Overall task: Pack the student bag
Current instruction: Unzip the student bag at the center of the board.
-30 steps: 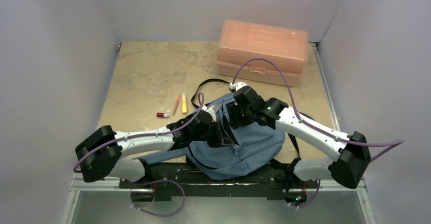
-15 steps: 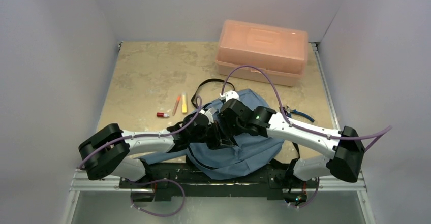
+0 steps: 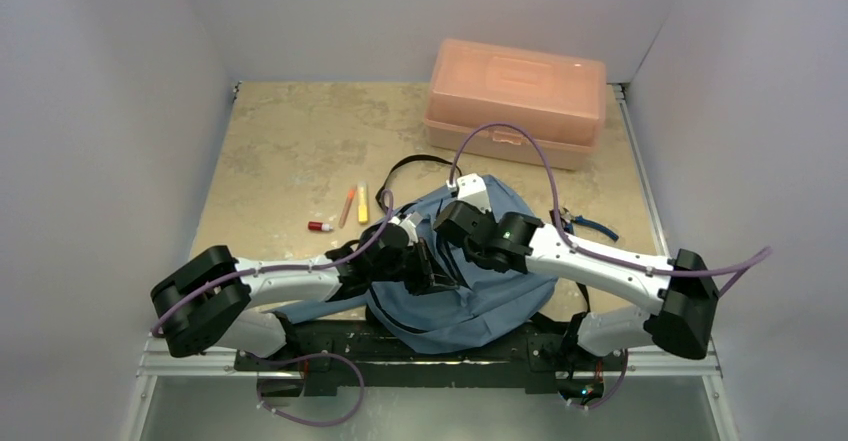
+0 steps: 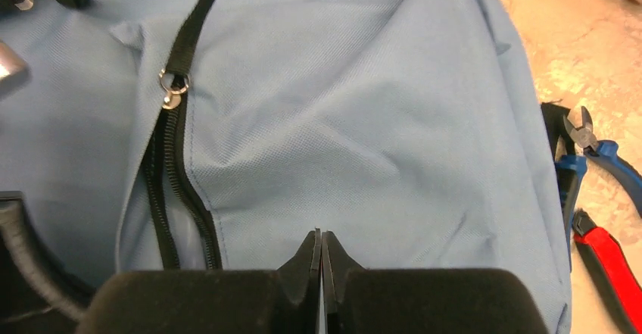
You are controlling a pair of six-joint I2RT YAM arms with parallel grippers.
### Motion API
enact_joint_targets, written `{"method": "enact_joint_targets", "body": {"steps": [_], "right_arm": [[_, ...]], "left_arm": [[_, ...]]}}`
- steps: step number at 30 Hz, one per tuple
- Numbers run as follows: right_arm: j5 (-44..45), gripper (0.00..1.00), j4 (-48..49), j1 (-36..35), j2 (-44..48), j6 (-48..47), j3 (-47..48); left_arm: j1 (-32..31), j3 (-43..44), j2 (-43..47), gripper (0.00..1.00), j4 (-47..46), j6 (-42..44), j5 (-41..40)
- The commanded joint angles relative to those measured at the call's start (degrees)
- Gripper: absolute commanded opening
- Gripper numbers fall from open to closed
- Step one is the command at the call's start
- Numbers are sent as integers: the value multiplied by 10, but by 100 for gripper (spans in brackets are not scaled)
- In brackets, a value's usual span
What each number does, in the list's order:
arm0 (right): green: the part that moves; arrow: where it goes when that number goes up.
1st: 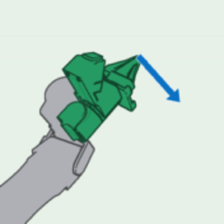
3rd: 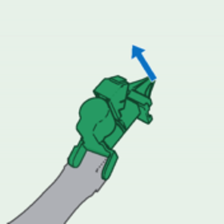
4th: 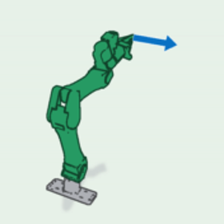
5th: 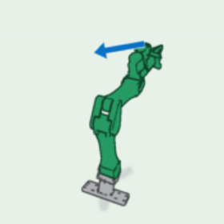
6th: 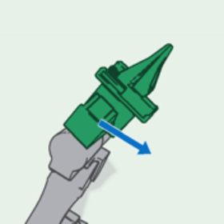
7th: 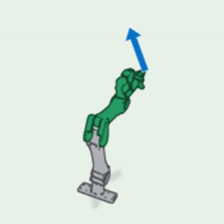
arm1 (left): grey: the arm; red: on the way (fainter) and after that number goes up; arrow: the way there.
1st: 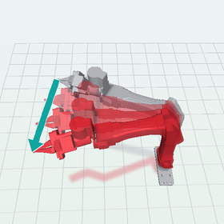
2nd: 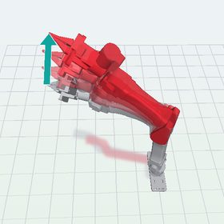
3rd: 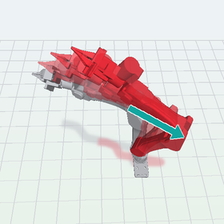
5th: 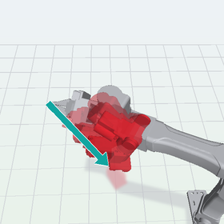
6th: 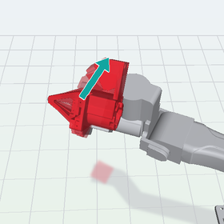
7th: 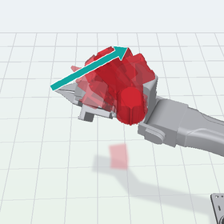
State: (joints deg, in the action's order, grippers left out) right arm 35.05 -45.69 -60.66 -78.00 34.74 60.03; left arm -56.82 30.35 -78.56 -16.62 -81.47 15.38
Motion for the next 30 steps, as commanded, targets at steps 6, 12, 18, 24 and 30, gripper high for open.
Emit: {"method": "enact_joint_targets", "body": {"steps": [6, 12, 18, 24, 30], "right_arm": [[-96, 47, 113, 2, 58, -49, 2], [-90, 70, 179, 2, 3, -60, 7], [-15, 73, 161, 1, -60, -79, 20], [19, 51, 166, 1, -57, -69, -2], [49, 55, 174, 1, -73, -63, -16]], "left_arm": [[8, 18, 16, 0, 37, 20, -10], [17, 1, 18, 0, 42, -2, -9], [19, -3, 15, 0, 32, -3, -8], [19, -11, 14, 0, 21, -8, -8], [22, -12, 15, 0, 21, -8, -5]]}}
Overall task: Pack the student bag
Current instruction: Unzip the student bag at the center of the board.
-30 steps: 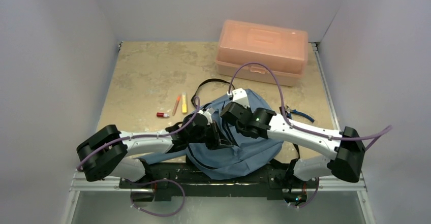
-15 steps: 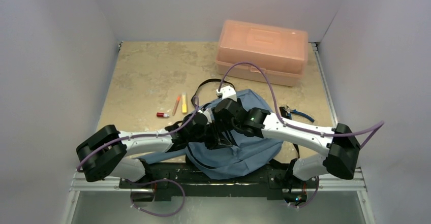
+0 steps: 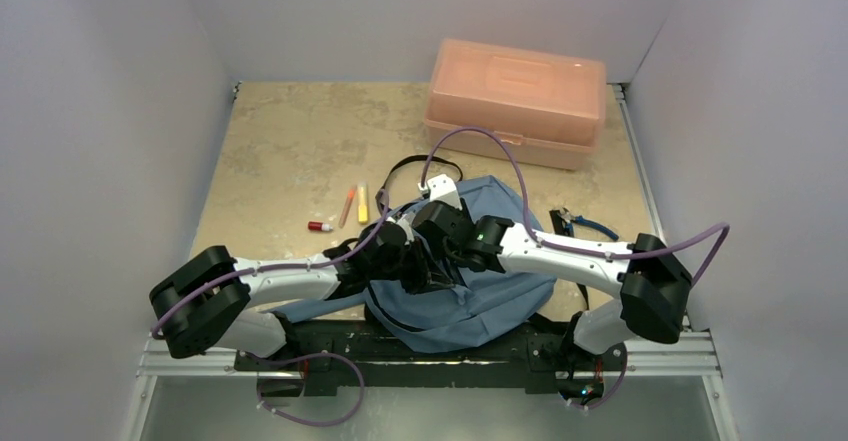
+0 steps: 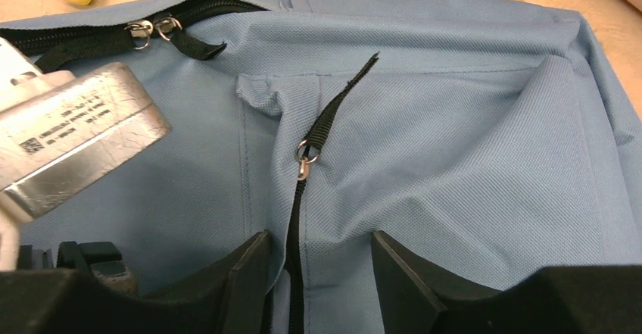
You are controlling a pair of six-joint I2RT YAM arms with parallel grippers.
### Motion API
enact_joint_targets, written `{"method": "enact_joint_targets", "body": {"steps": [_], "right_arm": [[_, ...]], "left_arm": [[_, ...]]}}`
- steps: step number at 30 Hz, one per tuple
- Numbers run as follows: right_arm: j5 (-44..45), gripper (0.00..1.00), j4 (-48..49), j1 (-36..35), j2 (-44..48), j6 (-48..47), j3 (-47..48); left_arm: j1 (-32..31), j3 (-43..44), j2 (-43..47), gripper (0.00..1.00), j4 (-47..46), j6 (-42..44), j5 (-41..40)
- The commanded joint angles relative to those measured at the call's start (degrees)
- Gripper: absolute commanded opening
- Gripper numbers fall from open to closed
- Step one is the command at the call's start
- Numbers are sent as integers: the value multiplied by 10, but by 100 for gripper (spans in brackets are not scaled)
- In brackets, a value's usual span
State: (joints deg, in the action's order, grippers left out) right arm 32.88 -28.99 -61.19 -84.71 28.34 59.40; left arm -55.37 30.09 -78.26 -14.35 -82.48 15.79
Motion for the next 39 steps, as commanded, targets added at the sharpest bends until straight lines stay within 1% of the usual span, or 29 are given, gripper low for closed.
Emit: {"method": "enact_joint_targets", "body": {"steps": [1, 3, 5, 9, 11, 14, 15, 17, 21, 24, 28, 31, 33, 36, 39], "right_arm": [[71, 60, 3, 6, -11, 4, -10], [62, 65, 6, 7, -17, 7, -15], [45, 67, 1, 10, -7, 9, -16], [-29, 72, -25, 14, 63, 10, -7], [-48, 73, -54, 14, 96, 13, 0], [-69, 73, -98, 14, 134, 8, -4], [-76, 72, -111, 13, 135, -1, -3], [-97, 69, -145, 7, 131, 10, -3], [-107, 68, -169, -22, 123, 23, -12], [-93, 68, -175, -37, 100, 26, -13], [-45, 69, -194, -66, 56, 31, 8], [7, 70, -212, -82, 18, 46, 23], [63, 70, -241, -95, -7, 69, 36], [144, 66, -313, -103, -40, 132, 65], [183, 56, -350, -107, -31, 175, 87]], "left_arm": [[8, -10, 12, 0, -1, 2, -9], [8, -10, 10, 0, -1, 1, -9], [8, -10, 9, 0, -2, 1, -8], [11, -8, 19, 0, 5, 11, -12], [12, 0, 24, 0, 24, 18, -17], [14, 1, 16, 0, 20, 14, -14], [14, 1, 11, 0, 16, 11, -11], [14, 1, -3, 0, 6, 4, -4], [14, -1, -23, 0, -4, -11, 5], [15, -1, -33, 0, 4, -23, 7], [17, -6, -37, 0, 4, -34, 10], [17, -8, -35, 0, 4, -35, 8], [17, -9, -34, 0, 5, -35, 8], [17, -11, -32, 0, 4, -37, 8], [17, -14, -30, 0, 3, -38, 7]]}}
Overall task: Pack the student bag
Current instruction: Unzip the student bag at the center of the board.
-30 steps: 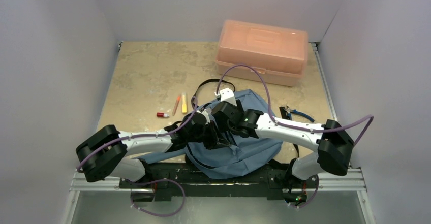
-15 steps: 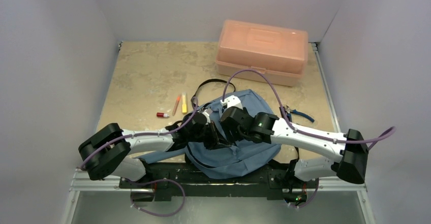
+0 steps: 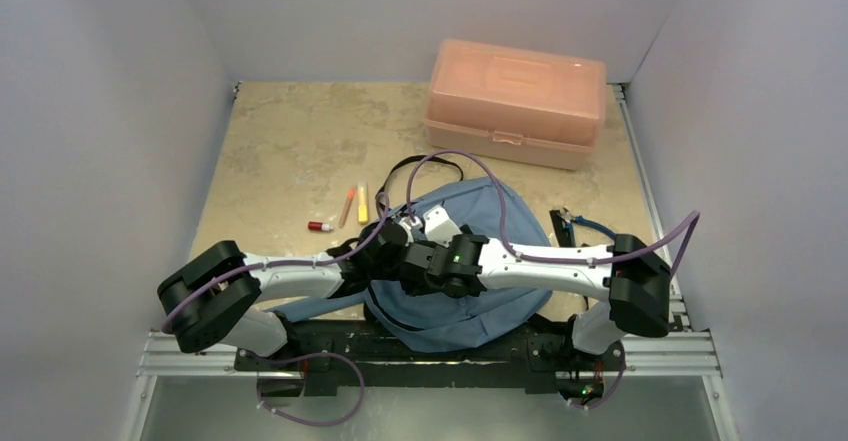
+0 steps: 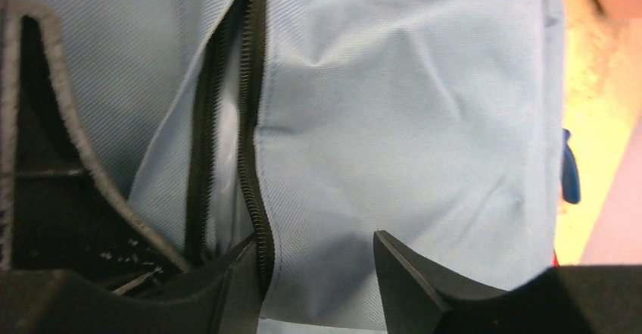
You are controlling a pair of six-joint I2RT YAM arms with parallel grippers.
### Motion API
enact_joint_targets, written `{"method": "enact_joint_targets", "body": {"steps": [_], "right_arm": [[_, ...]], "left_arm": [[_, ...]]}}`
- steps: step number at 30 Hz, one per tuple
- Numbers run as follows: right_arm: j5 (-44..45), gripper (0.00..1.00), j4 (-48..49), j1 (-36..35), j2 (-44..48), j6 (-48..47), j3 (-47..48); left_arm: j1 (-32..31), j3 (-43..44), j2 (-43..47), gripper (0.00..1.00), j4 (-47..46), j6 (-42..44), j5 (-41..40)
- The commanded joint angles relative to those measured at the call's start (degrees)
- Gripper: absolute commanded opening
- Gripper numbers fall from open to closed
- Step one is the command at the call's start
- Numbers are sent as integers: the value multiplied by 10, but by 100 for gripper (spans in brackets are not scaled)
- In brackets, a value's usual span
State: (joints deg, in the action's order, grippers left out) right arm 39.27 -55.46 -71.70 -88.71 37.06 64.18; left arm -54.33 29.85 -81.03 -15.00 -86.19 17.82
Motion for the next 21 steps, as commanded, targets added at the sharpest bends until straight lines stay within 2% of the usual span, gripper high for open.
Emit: {"method": "enact_joint_targets", "body": {"steps": [1, 4, 6, 8, 10, 15, 17, 18, 20, 21], "right_arm": [[120, 52, -87, -2, 19, 98, 39], [133, 43, -80, -2, 45, 116, 32], [135, 42, -48, -1, 59, 111, 20], [127, 49, 34, 0, 65, 70, -11], [127, 52, 91, 2, 55, 56, -24], [163, 61, 143, 3, 9, 31, -18], [178, 61, 141, 8, 3, 29, -17], [186, 58, 141, 10, 5, 28, -18], [185, 44, 158, 25, 17, 11, -30], [178, 33, 162, 34, 23, 4, -35]], "left_arm": [[6, -12, -2, 0, 9, -1, -13], [6, -12, -2, 0, 9, -1, -13], [6, -11, -3, 0, 7, 1, -11], [6, -4, -4, 0, 10, 12, -11], [4, 13, -4, 0, 29, 26, -10], [3, 15, 9, 0, 44, 36, -17], [2, 9, 14, 0, 40, 34, -17], [2, 7, 16, 0, 38, 34, -18], [3, 7, 22, 0, 38, 39, -20], [3, 10, 25, 0, 40, 43, -23]]}}
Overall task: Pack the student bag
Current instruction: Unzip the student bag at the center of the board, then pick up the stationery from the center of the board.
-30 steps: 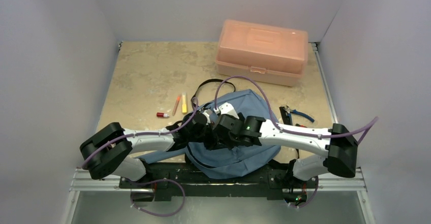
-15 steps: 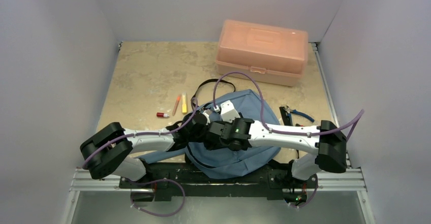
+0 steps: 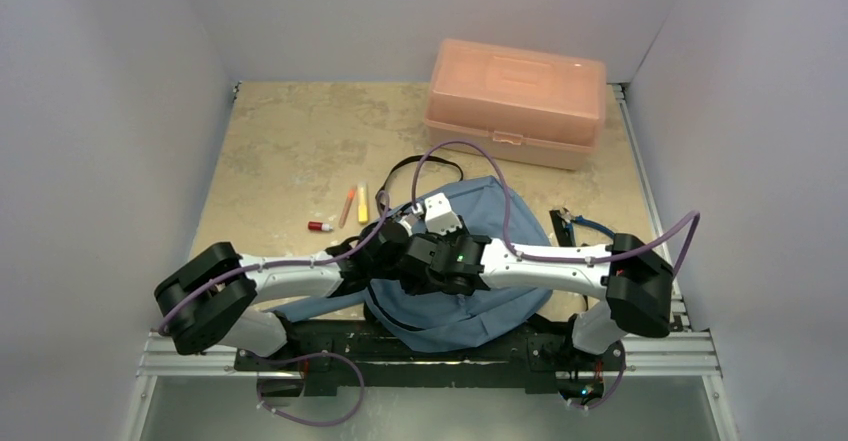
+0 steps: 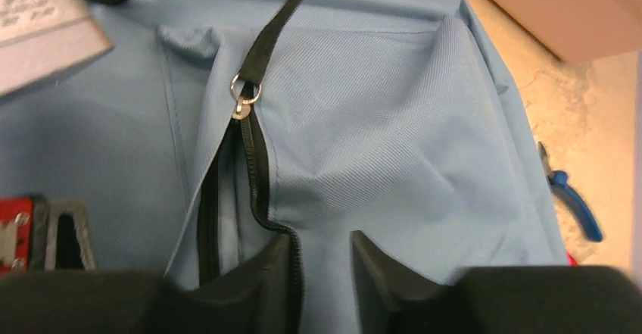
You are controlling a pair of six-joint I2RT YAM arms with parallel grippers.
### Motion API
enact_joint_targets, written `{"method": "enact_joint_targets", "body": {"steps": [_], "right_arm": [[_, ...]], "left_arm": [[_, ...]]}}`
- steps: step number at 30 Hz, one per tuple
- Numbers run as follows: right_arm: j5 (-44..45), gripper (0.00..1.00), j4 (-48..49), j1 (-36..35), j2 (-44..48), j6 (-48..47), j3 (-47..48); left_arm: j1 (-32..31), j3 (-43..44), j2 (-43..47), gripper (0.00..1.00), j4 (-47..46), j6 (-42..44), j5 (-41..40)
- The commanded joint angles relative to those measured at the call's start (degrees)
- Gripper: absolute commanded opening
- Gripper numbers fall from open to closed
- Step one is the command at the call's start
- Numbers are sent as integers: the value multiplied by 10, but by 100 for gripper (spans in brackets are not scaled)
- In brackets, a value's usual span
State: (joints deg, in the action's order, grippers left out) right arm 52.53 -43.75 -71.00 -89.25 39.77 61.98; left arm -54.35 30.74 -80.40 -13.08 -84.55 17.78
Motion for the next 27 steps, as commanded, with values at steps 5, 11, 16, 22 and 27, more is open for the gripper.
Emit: {"method": "enact_joint_targets", "body": {"steps": [5, 11, 16, 22, 27], "right_arm": [[-63, 0, 112, 65, 115, -71, -69], [-135, 0, 153, 92, 180, -75, -126], [-137, 0, 140, 92, 198, -71, -112], [-132, 0, 141, 93, 223, -89, -92], [-137, 0, 144, 94, 228, -99, -97]], "left_arm": [[3, 36, 59, 17, 88, 87, -41], [7, 143, 170, 51, 326, 242, -142], [75, 208, 267, 60, 487, 365, -261], [262, 324, 155, 67, 581, 423, -278], [286, 454, -82, 56, 636, 434, -298]]}}
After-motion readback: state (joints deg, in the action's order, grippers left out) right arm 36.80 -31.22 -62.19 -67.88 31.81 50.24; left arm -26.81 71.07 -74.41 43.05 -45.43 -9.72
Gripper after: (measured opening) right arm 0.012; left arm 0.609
